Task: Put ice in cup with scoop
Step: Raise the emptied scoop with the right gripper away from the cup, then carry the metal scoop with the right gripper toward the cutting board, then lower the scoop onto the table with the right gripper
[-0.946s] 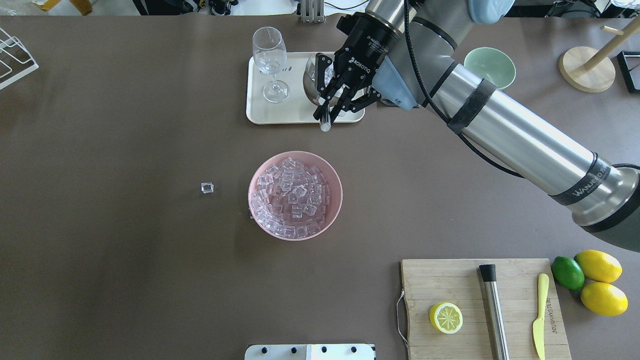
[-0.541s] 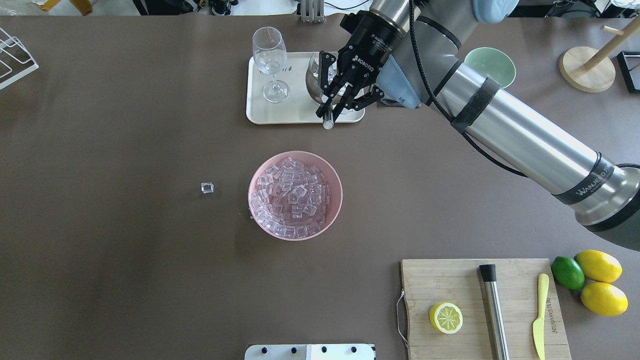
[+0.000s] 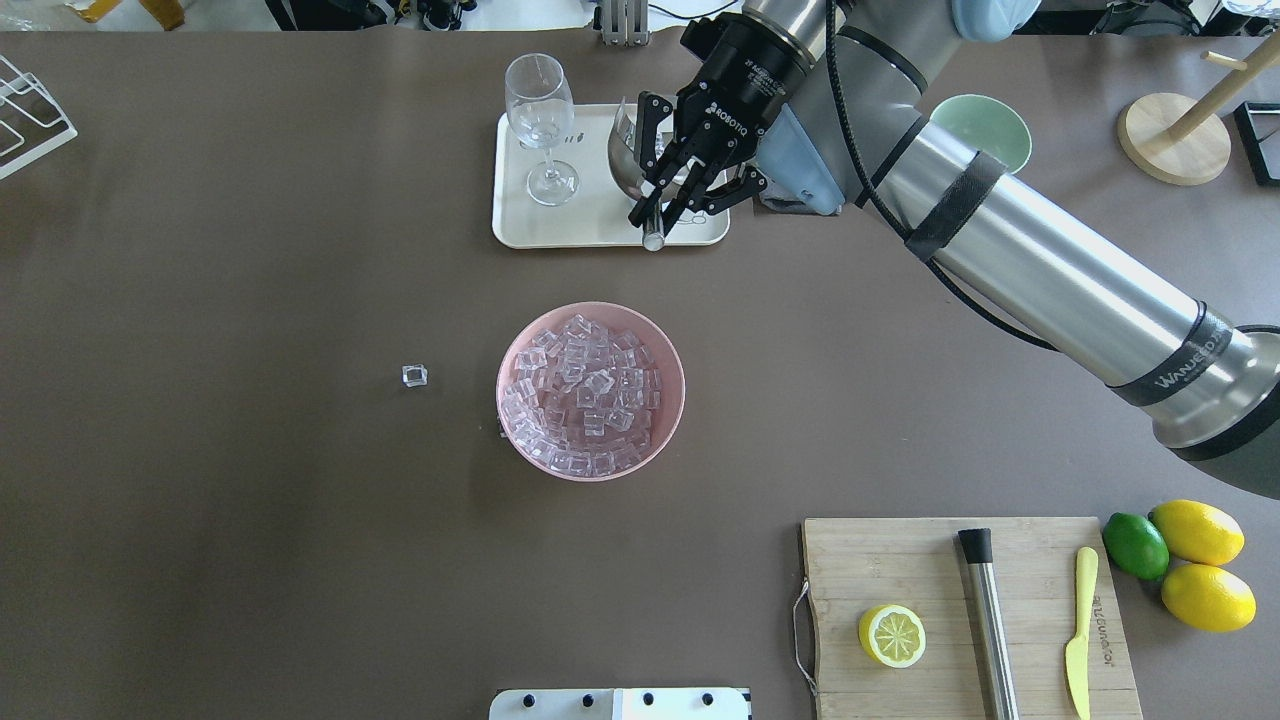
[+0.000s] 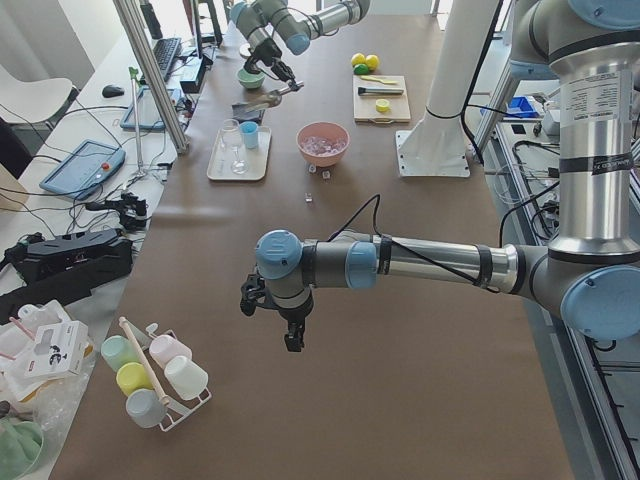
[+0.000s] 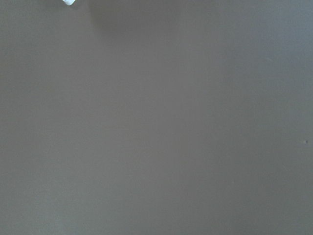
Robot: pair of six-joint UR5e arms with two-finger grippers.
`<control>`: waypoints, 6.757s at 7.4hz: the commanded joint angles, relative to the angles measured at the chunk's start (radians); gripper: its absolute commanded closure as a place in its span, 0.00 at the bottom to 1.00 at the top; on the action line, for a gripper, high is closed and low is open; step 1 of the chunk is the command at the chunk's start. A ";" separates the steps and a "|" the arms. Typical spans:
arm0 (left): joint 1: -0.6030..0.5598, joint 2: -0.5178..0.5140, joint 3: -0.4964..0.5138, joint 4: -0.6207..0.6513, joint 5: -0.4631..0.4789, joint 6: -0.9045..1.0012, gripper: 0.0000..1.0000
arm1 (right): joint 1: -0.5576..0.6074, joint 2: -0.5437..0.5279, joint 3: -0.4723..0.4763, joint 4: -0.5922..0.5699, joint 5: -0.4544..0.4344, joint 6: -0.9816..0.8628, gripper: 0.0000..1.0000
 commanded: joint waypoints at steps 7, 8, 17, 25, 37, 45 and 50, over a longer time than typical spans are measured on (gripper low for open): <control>0.000 -0.002 0.005 0.000 0.001 0.000 0.02 | 0.000 -0.071 -0.004 0.061 0.174 0.006 1.00; 0.002 -0.002 0.005 0.000 0.001 0.000 0.02 | 0.000 -0.068 -0.005 0.061 0.174 0.006 1.00; 0.002 -0.002 0.005 0.000 0.001 0.000 0.02 | -0.001 -0.187 0.302 0.233 -0.322 0.297 1.00; 0.002 -0.002 0.011 0.000 0.001 0.000 0.02 | -0.115 -0.646 0.647 0.225 -0.717 0.158 1.00; 0.002 -0.002 0.009 0.000 0.001 0.000 0.02 | -0.153 -0.680 0.523 0.353 -0.804 0.339 1.00; 0.002 -0.002 0.012 0.000 0.001 0.002 0.02 | -0.153 -0.670 0.455 0.437 -0.797 0.343 0.62; 0.002 -0.002 0.017 0.000 0.001 0.000 0.02 | -0.153 -0.671 0.496 0.443 -0.803 0.332 0.01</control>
